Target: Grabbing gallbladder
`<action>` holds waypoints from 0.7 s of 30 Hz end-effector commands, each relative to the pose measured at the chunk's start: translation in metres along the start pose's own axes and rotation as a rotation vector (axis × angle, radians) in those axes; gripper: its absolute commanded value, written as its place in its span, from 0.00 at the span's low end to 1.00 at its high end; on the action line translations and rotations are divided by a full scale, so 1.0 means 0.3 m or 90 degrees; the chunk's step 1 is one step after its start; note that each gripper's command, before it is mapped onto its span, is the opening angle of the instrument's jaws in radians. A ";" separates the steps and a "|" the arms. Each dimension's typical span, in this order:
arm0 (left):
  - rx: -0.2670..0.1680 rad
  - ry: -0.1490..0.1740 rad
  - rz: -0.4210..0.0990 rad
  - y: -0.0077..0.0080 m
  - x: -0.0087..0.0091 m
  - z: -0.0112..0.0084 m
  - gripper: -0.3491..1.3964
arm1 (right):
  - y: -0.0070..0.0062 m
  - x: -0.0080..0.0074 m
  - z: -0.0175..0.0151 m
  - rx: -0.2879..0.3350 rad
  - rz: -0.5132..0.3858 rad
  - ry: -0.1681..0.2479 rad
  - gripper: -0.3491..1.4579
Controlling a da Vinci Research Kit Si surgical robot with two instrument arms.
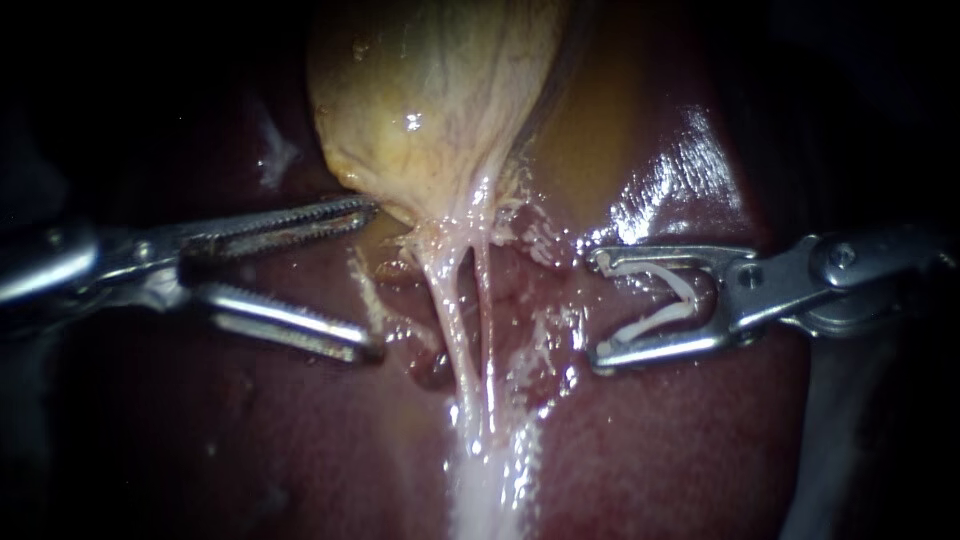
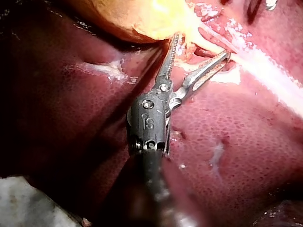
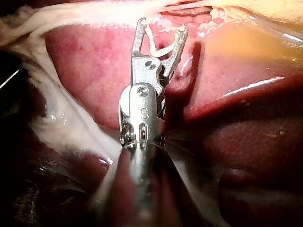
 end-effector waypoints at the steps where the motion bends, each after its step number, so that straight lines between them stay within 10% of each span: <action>1: 0.007 -0.004 -0.007 -0.0003 -0.0001 0.0005 0.48 | 0.0000 0.0000 0.000 0.000 0.000 0.000 0.47; 21: 0.050 -0.026 -0.078 -0.0095 -0.0015 0.0079 0.38 | 0.0001 0.0001 0.000 -0.001 0.000 0.000 0.47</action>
